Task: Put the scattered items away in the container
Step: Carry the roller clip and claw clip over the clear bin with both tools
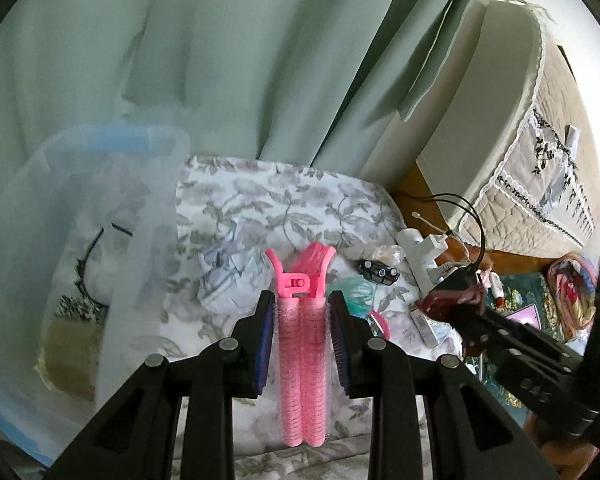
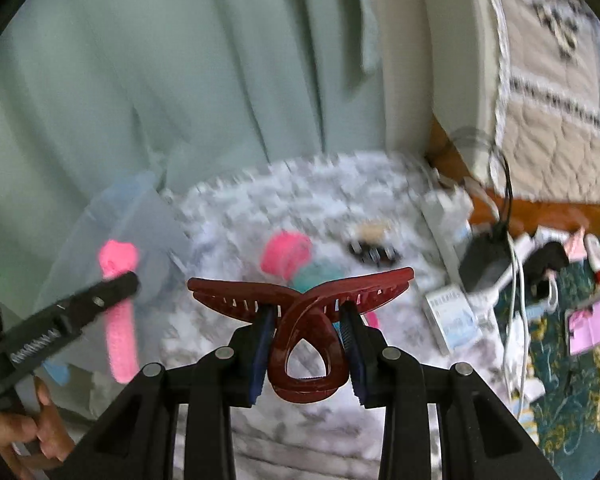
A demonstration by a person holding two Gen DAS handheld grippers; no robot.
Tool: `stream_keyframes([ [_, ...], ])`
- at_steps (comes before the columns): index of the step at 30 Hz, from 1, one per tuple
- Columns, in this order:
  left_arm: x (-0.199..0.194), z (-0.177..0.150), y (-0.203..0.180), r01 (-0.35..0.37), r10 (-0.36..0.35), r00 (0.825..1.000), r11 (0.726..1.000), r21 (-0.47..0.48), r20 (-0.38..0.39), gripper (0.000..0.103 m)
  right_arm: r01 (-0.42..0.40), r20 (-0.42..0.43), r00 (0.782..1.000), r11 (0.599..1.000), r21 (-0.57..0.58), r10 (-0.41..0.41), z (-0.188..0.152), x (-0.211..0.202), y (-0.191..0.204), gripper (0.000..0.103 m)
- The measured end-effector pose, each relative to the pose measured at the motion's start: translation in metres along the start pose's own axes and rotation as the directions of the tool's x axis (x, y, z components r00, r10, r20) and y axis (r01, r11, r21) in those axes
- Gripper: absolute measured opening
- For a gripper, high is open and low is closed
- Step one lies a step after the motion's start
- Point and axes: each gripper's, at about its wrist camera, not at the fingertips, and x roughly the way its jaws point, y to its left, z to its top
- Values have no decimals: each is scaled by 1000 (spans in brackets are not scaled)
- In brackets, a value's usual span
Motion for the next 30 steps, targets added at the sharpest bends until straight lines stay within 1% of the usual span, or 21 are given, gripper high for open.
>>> stream_keyframes([
  [2,-12,4,-1,2,-2,999,1000,-1,36,28,-33,39,999,999,-12,34,4,-13,9,36],
  [7,-39,10,-2,17,-16,994,1000,-7,106,28,-39,99,994,998,-54,44,17,-38,24,36],
  [10,-56,14,-1,24,-23,989,1000,-6,145,28,-58,147,987,996,-66,67,25,-56,34,36],
  [15,-84,21,10,26,-20,977,999,-25,214,28,-77,233,968,992,-99,99,38,-88,55,36],
  [19,-107,22,22,7,4,963,999,-38,268,28,-82,270,955,986,-145,119,47,-103,75,36],
  [23,-126,23,41,-10,33,950,997,-75,312,28,-103,294,943,977,-186,155,56,-112,99,36],
  [28,-143,23,66,-42,85,935,991,-131,343,28,-128,313,927,960,-251,205,63,-119,130,36],
  [30,-148,22,77,-59,110,930,986,-155,351,28,-134,314,924,954,-269,218,65,-119,140,36],
])
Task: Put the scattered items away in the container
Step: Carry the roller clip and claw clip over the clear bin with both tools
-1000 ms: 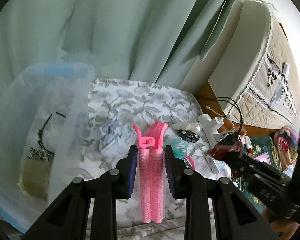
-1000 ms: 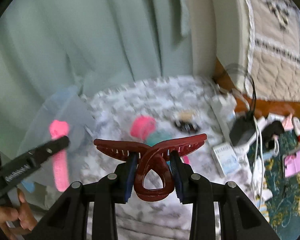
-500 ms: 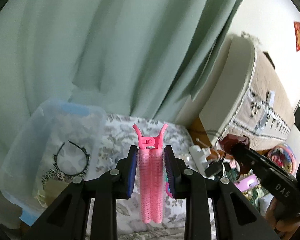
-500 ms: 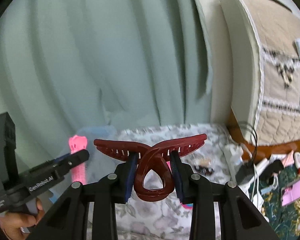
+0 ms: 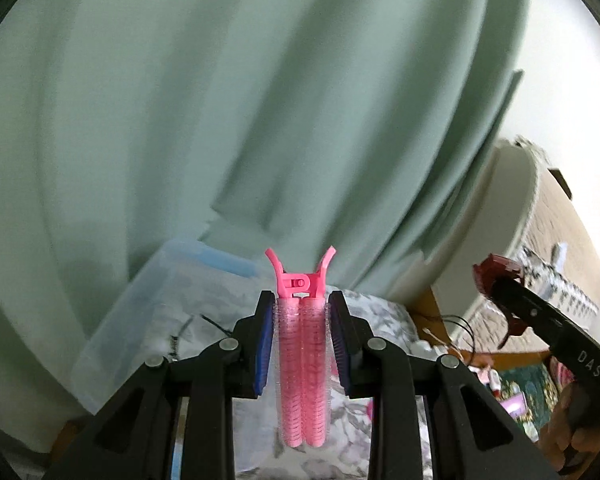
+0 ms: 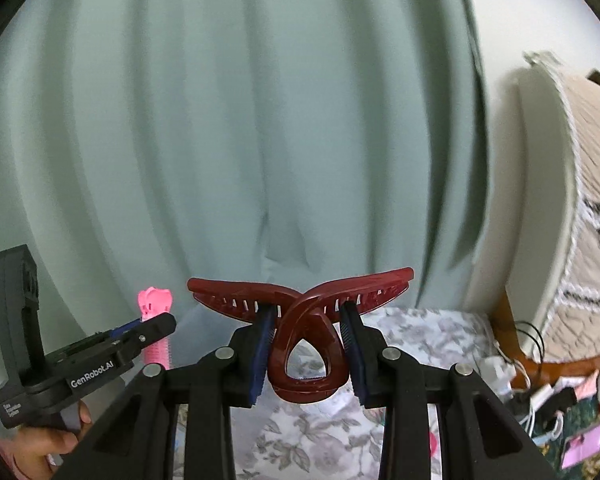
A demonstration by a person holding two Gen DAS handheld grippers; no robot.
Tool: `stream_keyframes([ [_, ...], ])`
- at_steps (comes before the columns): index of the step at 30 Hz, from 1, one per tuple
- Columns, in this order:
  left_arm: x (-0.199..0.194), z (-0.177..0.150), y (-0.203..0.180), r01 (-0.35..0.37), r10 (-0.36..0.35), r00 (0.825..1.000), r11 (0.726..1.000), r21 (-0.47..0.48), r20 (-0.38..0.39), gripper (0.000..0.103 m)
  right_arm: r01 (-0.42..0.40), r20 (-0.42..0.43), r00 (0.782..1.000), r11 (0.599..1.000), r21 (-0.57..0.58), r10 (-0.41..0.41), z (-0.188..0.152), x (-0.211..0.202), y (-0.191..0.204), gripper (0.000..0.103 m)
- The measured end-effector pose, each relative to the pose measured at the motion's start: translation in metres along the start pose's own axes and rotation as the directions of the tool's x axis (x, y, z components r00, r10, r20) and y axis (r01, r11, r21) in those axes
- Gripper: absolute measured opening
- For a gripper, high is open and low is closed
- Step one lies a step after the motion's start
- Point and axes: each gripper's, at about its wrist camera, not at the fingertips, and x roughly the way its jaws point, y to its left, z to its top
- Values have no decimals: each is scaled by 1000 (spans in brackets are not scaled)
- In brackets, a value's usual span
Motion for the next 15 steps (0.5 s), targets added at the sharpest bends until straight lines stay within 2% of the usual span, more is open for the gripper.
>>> stream_keyframes([
  [5,-6,2,28,-50,51,999,997,-53,18,28,-44,-11,999,999,-27,43,8,14,20,36],
  [9,-2,1,52,-84,85,996,992,-96,3,28,-73,-34,997,996,-55,72,11,30,37,36],
  [15,8,-3,77,-113,110,994,985,-134,-26,28,-104,-111,989,992,-75,95,2,65,55,36],
])
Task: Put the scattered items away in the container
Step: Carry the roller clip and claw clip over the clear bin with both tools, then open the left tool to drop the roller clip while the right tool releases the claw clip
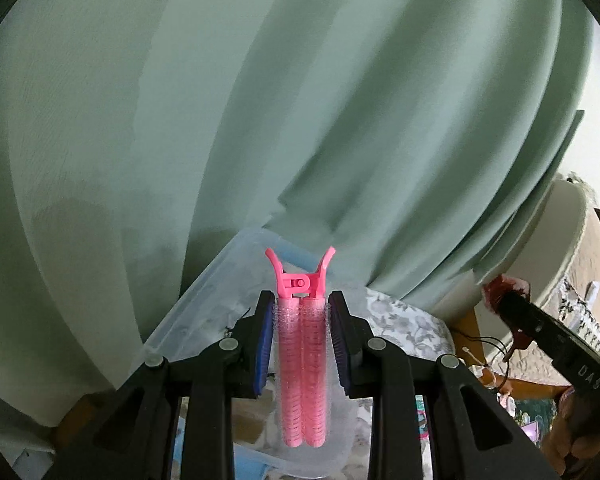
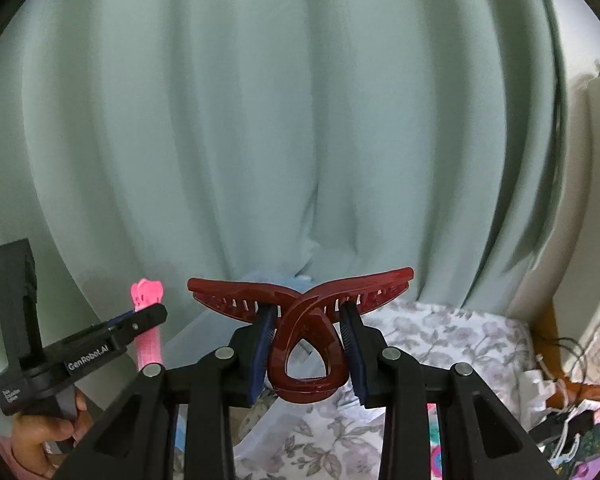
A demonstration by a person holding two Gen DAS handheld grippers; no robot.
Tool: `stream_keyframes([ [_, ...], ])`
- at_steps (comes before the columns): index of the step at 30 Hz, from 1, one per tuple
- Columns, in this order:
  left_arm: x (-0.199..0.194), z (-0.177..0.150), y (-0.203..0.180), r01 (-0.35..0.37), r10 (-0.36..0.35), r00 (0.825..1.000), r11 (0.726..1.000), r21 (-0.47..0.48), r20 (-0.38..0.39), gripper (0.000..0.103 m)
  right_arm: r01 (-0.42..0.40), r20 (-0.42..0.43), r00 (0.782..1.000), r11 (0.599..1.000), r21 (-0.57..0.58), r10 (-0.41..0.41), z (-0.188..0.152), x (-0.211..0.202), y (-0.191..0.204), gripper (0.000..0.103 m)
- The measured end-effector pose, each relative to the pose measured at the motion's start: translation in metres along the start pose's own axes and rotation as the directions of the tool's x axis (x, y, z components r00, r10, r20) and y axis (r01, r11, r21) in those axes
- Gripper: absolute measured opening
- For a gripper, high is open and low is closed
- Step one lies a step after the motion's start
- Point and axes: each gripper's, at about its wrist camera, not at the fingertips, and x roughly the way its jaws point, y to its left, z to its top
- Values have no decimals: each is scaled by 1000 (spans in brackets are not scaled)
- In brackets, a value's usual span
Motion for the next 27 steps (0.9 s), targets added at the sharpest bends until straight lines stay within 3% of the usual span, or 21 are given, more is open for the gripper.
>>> stream_keyframes([
  [13,35,-11,44,-38,32,996,996,-76,-85,28,-64,-142,988,996,-57,55,-16,63,36,36],
  [27,63,-19,49,-31,16,986,996,-87,-165,28,-86,-253,965,995,-55,70,-36,119,45,36],
])
